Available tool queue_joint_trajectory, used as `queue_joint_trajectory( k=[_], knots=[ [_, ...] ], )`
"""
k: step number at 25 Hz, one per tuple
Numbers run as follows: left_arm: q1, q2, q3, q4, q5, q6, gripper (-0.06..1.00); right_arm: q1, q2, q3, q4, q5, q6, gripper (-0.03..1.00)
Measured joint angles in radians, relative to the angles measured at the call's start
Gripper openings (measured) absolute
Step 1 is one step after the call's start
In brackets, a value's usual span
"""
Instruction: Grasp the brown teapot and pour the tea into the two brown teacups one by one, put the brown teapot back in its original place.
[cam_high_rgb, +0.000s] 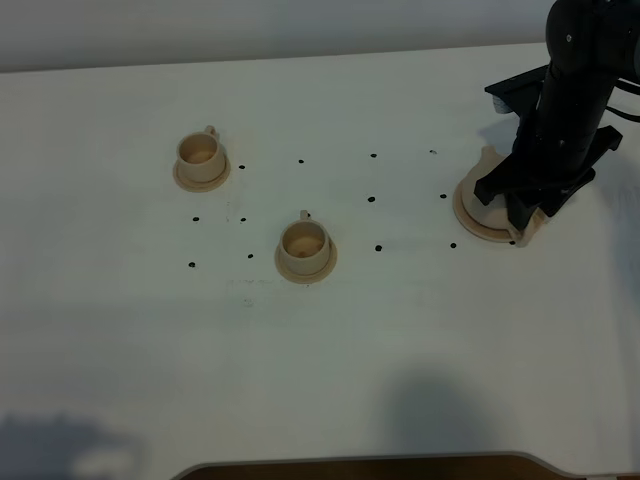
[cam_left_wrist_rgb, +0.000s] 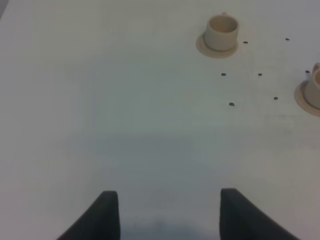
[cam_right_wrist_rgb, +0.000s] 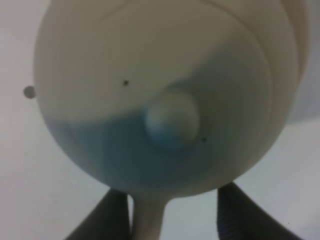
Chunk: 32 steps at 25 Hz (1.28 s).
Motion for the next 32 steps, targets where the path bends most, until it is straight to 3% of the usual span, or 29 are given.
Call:
queue_joint_trajectory(
  k=[8, 14, 32],
  knots=[
    [0.000, 0.000, 0.000, 0.000, 0.000, -0.001, 0.49, 0.000, 0.006, 0.000, 0.003, 0.006, 0.000, 0.27],
    [0.000, 0.000, 0.000, 0.000, 0.000, -0.001, 0.49, 0.000, 0.007, 0.001, 0.015, 0.010, -0.006, 0.12],
    [0.000, 0.000, 0.000, 0.000, 0.000, 0.000, 0.49, -0.001, -0.006, 0.001, 0.053, -0.006, -0.025, 0.12]
  ],
)
